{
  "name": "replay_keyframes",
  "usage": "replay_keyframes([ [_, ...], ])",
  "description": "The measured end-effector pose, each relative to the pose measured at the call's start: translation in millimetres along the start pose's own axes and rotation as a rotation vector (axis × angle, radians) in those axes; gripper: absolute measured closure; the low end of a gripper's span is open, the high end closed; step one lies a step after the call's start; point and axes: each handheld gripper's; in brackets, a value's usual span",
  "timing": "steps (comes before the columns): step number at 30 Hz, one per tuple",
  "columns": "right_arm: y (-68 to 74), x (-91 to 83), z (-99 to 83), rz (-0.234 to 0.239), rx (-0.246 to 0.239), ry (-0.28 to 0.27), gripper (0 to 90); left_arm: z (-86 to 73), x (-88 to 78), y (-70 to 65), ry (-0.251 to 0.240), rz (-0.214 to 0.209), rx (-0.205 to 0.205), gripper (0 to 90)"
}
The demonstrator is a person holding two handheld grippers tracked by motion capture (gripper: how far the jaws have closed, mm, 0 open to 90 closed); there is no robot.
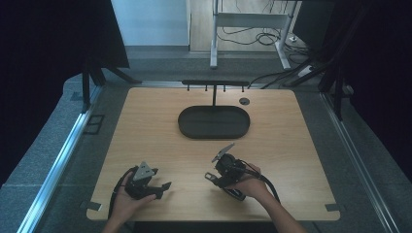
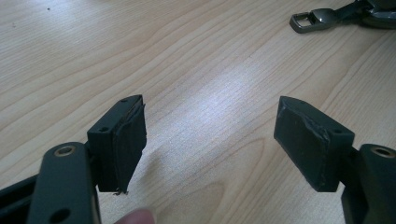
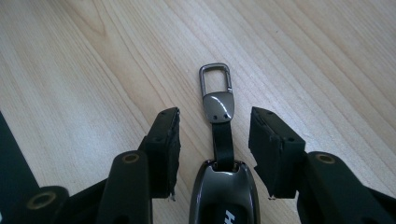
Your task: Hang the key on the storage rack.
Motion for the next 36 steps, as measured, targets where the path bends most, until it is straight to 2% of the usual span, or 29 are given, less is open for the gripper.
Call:
replay_keyframes([
  [7,-2.0,8.9,1.5,-0.019,0.004,0.055,57.2,-0.1,-0.2,-0.1,0.0,0.0,-0.002,25.7],
  [15,-7.6,16.4,3.0,-0.011,0.024,0.104,60.6,0.0,-0.6,0.4,0.002,-0.001,0.0,25.7],
  [26,-6.5,23.1,7.9,-0.017,0.015,0.179,65.9,0.4,-1.5,0.0,-0.003,-0.002,0.001,25.7],
  [32,-5.9,25.0,13.3,-0.028,0.013,0.222,69.9,0.5,-1.2,-0.3,0.0,0.0,0.003,25.7],
  [36,-1.1,27.3,19.1,-0.063,0.006,0.268,72.9,0.6,-1.2,-0.6,-0.002,-0.001,0.005,25.7],
])
Point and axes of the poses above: each handheld gripper's, and its own axes: x roughly forward along the jaws, z roughly out of its top, y roughly to its left, and after that the axes turned 2 degrees about y, right-handed
